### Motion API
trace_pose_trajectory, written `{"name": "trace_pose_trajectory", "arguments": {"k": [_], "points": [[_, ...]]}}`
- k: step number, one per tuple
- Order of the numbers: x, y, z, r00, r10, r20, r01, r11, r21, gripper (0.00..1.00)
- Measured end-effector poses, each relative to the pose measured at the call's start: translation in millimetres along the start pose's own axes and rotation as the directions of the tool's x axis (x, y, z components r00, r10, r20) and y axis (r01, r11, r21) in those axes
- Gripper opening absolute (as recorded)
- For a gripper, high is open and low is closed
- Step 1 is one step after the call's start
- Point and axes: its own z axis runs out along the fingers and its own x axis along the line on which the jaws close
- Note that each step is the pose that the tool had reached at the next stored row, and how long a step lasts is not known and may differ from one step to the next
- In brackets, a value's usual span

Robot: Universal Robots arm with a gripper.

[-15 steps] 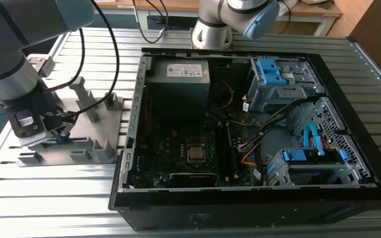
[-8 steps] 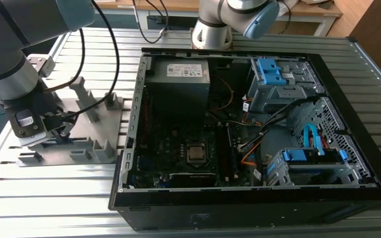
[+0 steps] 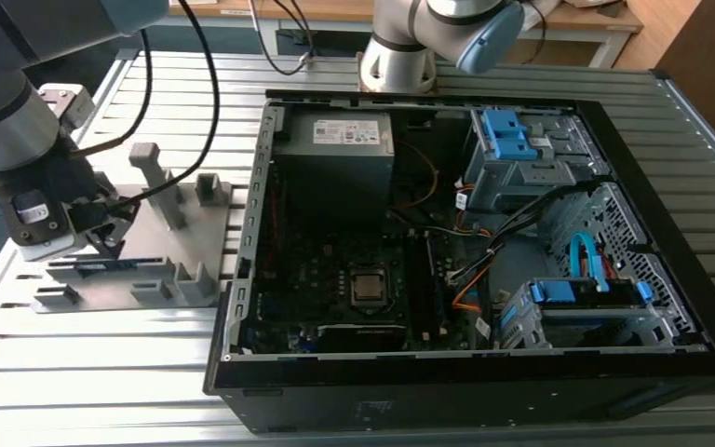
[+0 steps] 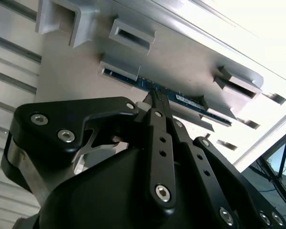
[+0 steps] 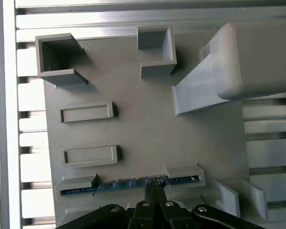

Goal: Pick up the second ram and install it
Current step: 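Reach for the second ram, then pick up the second ram and move it above second insertion slot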

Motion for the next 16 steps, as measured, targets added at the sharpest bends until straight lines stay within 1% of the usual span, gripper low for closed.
{"name": "trace_pose_trajectory", "arguments": {"k": [1,16], "points": [[0.0,0.0,-1.1,1.0,0.0,-0.0001,0.0,1.0,0.0,0.1],[0.0,0.1,-1.4,1.0,0.0,0.0,0.0,1.0,0.0,0.1]]}}
